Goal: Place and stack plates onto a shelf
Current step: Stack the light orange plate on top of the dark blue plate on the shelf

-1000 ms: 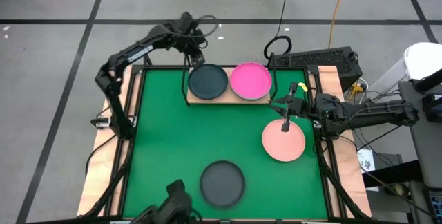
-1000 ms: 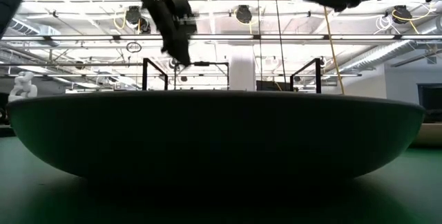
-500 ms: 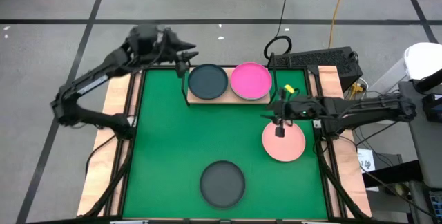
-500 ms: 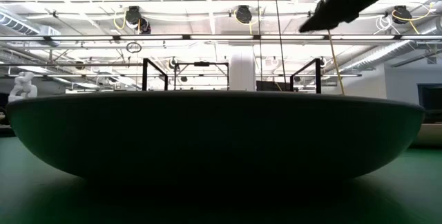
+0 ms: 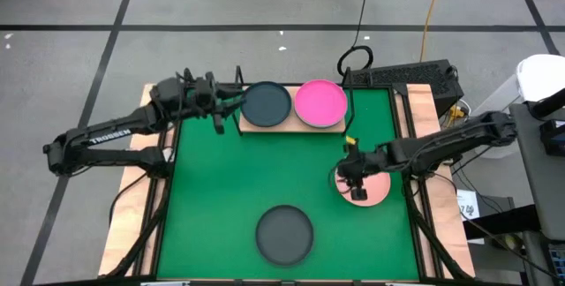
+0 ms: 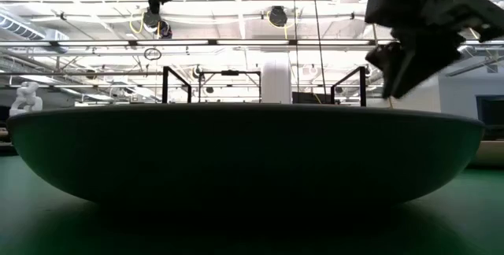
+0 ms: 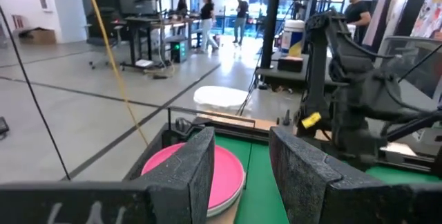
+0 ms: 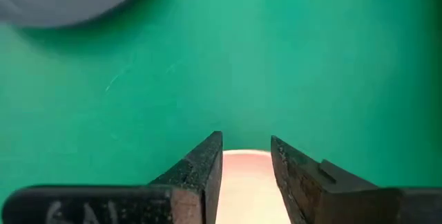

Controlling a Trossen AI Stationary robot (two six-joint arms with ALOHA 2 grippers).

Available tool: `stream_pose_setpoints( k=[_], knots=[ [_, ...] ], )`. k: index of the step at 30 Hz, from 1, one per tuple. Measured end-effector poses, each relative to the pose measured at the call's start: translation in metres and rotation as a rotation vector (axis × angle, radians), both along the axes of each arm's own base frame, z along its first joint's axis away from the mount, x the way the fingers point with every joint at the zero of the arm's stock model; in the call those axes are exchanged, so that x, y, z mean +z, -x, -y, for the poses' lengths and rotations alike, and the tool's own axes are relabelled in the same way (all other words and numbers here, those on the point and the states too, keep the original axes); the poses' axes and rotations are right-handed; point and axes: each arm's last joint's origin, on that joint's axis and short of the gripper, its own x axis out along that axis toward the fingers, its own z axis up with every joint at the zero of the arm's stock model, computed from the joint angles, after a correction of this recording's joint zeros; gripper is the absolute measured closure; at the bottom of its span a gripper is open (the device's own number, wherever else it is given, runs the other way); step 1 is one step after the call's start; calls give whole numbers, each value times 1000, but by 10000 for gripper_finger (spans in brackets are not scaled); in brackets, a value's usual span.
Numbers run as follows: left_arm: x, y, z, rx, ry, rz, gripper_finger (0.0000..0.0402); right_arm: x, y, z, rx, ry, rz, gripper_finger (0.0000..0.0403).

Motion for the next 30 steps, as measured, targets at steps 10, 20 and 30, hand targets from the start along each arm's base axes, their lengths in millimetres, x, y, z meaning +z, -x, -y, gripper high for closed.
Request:
stream_pose_setpoints(
  k=[10,20,30],
  knots=[
    [-10,-1,1,-6,15,9,257,-32,-9,-27,-84,-153,-183,292],
    [-10,-3,6,-36,9,10,257,-48,-11,-33,-213,-141,-251,293],
    [-11,-6,13,-72,10,-4,257,-59,-14,-35,-324,-173,-306,347]
  ],
)
